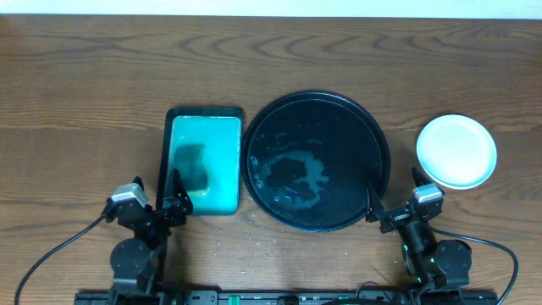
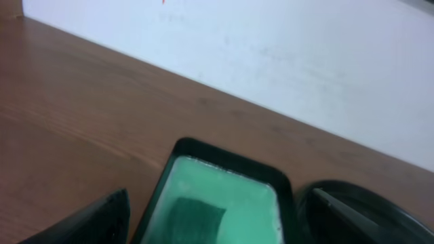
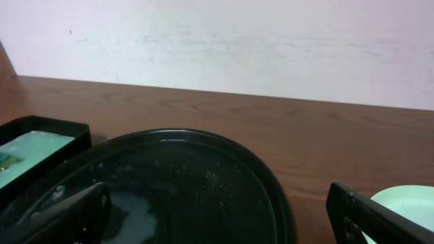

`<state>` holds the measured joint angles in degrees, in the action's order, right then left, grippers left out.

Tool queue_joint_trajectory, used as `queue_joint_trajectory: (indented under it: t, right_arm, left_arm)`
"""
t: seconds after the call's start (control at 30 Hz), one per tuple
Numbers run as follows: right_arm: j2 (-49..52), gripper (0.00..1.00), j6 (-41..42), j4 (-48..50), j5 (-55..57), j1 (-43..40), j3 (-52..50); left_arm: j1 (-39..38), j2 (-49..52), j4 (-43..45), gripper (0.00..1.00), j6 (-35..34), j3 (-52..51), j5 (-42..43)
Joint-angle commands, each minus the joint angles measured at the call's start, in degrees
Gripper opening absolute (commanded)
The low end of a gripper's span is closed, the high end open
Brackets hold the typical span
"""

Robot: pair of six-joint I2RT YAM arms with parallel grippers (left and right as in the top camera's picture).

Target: Clean dirty plates on tray and stack at the side

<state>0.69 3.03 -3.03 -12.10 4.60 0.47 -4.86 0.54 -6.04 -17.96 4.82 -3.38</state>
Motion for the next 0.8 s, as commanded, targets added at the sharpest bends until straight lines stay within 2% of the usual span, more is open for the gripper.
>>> queue_joint_trajectory:
  t: [0.0,0.77]
  right_arm:
    - [-0.4,0.99,0.8,-0.1,0.0,-0.5,-0.2]
    - [-0.4,0.99,0.8,-0.1,0.0,-0.5,-0.2]
  left_arm:
    - [0.4,-0.4,2.0,0.83,-0.2,-4.5,-0.2]
    - [0.5,-0.3,2.3,0.83,-0.3,-4.6,0.3]
